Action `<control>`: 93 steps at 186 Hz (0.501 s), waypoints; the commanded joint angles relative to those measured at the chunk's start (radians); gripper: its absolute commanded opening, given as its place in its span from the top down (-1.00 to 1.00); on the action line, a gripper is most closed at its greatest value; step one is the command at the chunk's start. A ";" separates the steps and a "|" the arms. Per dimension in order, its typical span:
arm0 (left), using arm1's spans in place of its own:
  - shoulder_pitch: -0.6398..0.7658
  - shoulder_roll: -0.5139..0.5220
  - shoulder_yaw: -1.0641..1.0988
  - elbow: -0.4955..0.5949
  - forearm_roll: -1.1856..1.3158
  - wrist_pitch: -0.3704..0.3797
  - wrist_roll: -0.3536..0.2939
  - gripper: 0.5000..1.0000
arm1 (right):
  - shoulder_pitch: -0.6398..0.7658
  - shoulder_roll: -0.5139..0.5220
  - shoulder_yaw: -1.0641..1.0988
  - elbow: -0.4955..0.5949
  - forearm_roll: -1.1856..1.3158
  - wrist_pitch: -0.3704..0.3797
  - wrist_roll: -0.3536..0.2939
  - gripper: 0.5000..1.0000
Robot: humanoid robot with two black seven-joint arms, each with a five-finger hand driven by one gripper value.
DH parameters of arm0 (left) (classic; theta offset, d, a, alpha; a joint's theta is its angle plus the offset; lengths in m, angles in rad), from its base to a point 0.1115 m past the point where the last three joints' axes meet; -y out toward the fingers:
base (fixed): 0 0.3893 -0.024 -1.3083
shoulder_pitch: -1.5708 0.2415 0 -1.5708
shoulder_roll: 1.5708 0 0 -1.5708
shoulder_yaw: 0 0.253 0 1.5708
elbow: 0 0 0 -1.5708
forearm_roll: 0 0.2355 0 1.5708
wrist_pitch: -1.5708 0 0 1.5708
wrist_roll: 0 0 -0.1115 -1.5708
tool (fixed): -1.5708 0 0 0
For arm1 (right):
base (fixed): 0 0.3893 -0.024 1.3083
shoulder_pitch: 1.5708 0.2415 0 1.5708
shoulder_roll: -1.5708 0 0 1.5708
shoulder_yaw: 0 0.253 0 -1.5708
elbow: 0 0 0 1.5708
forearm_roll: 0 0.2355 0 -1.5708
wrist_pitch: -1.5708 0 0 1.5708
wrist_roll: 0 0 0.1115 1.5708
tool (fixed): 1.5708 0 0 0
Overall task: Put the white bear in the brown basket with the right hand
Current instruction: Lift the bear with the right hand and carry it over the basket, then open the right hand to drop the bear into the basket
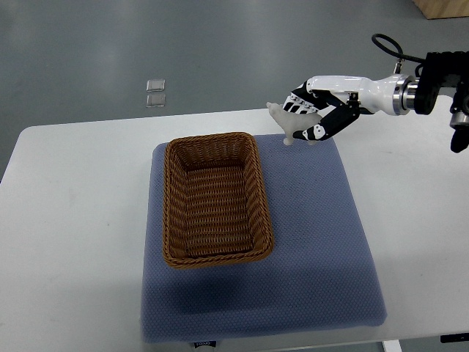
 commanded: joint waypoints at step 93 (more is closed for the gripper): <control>0.000 0.000 -0.005 0.007 0.000 -0.001 -0.001 -1.00 | 0.043 0.570 -0.188 -0.406 -0.032 -0.066 0.006 1.00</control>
